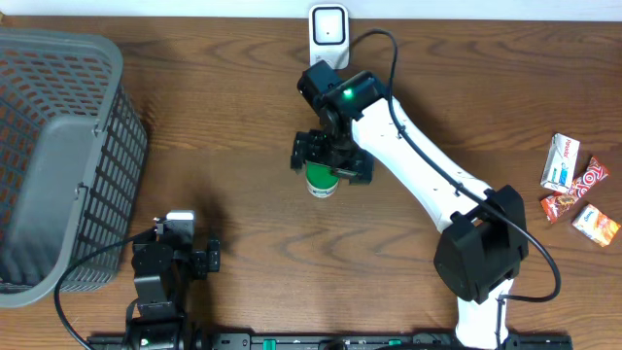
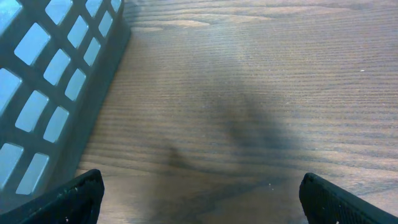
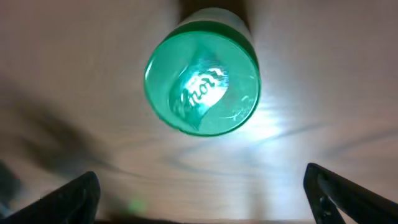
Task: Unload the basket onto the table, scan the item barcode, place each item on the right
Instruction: 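Lower the right gripper around the bottle and close on it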
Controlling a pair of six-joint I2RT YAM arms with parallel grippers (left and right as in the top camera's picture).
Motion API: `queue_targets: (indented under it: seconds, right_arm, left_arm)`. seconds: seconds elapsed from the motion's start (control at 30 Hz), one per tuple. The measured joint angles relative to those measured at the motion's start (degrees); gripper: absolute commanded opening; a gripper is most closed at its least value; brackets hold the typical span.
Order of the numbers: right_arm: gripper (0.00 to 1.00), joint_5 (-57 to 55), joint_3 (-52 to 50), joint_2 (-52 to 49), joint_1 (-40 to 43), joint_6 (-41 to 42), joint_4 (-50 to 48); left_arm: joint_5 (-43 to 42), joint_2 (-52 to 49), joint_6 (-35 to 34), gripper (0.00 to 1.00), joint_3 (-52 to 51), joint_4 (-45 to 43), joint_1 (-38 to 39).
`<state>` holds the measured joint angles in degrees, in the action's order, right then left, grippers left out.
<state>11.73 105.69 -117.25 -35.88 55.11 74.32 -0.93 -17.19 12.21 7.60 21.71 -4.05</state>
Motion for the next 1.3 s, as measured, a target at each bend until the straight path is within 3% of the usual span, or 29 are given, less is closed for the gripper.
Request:
queue_targets:
  seconds: [0.2, 0.5, 0.77, 1.1, 1.3]
  right_arm:
    - [0.99, -3.28, -6.16, 0.0, 0.02, 25.05, -8.17]
    - [0.99, -5.66, -14.88, -0.02, 0.02, 41.57, -22.23]
    - [0.82, -6.47, -20.11, -0.04, 0.2, 45.79, -27.67]
    - [0.6, -6.27, -20.17, -0.04, 0.17, 42.47, -27.78]
    - [0.58, -5.46, -20.15, 0.0, 0.17, 36.61, -27.87]
  left_arm:
    - [0.0, 0.0, 0.0, 1.0, 0.0, 0.0, 0.0]
    - [0.02, 0.0, 0.0, 1.0, 0.0, 0.0, 0.0]
    - [0.0, 0.0, 0.0, 1.0, 0.0, 0.0, 0.0]
    - [0.0, 0.0, 0.0, 1.0, 0.0, 0.0, 0.0]
    - [0.02, 0.0, 0.0, 1.0, 0.0, 0.0, 0.0]
